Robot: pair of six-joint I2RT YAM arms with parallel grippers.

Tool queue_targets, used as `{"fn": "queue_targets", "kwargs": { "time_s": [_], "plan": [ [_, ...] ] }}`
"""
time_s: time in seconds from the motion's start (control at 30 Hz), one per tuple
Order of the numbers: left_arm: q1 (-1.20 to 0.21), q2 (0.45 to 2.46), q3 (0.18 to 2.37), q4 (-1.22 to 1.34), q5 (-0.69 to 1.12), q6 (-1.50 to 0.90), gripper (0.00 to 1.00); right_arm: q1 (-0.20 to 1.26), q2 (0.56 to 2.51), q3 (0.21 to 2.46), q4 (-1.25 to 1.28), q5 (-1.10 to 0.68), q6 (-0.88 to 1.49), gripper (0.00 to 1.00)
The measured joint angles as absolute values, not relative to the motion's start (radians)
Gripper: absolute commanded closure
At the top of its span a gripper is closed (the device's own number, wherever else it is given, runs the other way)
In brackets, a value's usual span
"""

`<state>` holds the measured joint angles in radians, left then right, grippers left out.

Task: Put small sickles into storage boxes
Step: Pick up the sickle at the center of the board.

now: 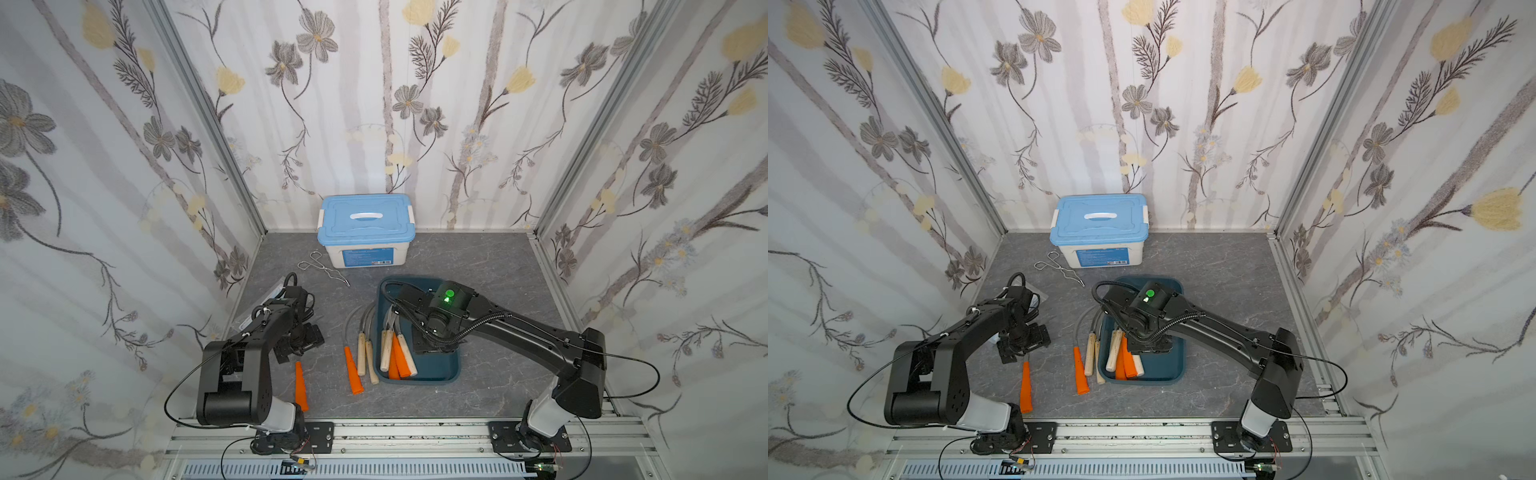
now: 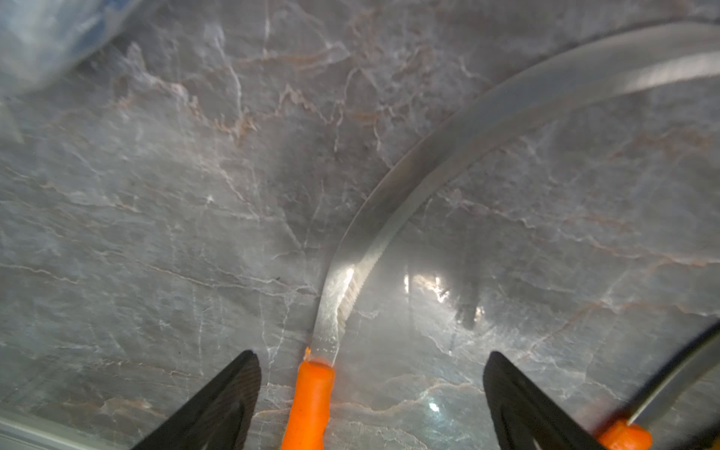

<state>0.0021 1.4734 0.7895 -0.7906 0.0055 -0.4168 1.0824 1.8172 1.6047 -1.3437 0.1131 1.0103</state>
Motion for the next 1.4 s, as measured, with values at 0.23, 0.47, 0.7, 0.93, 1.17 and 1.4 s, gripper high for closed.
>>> {"fn": "queue_targets", "kwargs": {
  "time_s": [0.23,0.47,0.7,0.93,1.17,1.4],
  "plan": [
    [0.004,1.492,0.779,-0.808,0.022,-0.425,0.1,1.089,1.747,1.544,-1.354,0.125,1.04,0.52],
    [-0.02,1.514,0.785,-0.839,0.019,-0.471,0.11,1.089,1.691,1.517,-1.363,0.13,1.073,0.52],
    [-0.067,1.497,0.785,-0.864,0.026,-0.491,0.11,1.089,1.666,1.496,-1.364,0.133,1.106,0.52],
    [-0.068,1.498,0.785,-0.879,0.017,-0.505,0.11,1.089,1.666,1.496,-1.364,0.133,1.113,0.52],
    [-0.056,1.519,0.785,-0.884,0.012,-0.513,0.19,1.089,1.652,1.495,-1.363,0.133,1.114,0.52],
    [-0.05,1.543,0.793,-0.891,0.028,-0.516,0.19,1.089,1.589,1.475,-1.363,0.133,1.142,0.52]
  ]
}}
